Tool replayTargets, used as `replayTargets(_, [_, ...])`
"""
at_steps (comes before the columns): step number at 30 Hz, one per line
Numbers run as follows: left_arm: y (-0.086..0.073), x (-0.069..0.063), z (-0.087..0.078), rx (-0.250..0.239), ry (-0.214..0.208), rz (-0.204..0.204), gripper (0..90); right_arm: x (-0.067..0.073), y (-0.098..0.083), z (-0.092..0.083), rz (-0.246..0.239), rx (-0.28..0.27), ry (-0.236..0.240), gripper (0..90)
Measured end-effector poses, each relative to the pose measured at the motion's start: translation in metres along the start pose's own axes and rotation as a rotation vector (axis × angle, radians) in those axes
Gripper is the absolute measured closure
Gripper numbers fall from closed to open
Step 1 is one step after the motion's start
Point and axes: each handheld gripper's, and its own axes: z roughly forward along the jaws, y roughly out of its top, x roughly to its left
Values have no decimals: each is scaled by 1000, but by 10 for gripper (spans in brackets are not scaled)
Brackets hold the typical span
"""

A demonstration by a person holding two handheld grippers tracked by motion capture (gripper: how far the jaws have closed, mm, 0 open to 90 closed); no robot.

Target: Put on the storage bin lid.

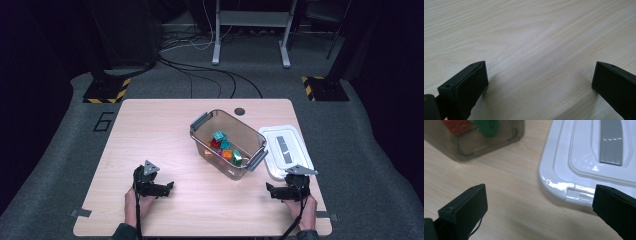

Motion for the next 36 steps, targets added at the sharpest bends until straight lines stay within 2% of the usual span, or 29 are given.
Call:
replayTargets(8, [0, 0, 0, -3, 2, 0, 3, -19, 13, 0, 2, 1, -34, 0])
replayTargets(19, [0, 0, 0, -3, 2, 0, 4, -40, 38, 12, 7, 12, -56, 0])
replayTargets(27, [0, 0, 0, 1, 1, -1, 4, -53, 54, 23, 30, 13, -71, 0])
replayTargets(31, [0, 0, 0, -3, 1, 0, 5, -58, 63, 29, 22, 27, -77, 0])
replayTargets(36, [0, 0, 0, -2, 0, 1, 7, -63, 73, 35, 29, 16, -85, 38])
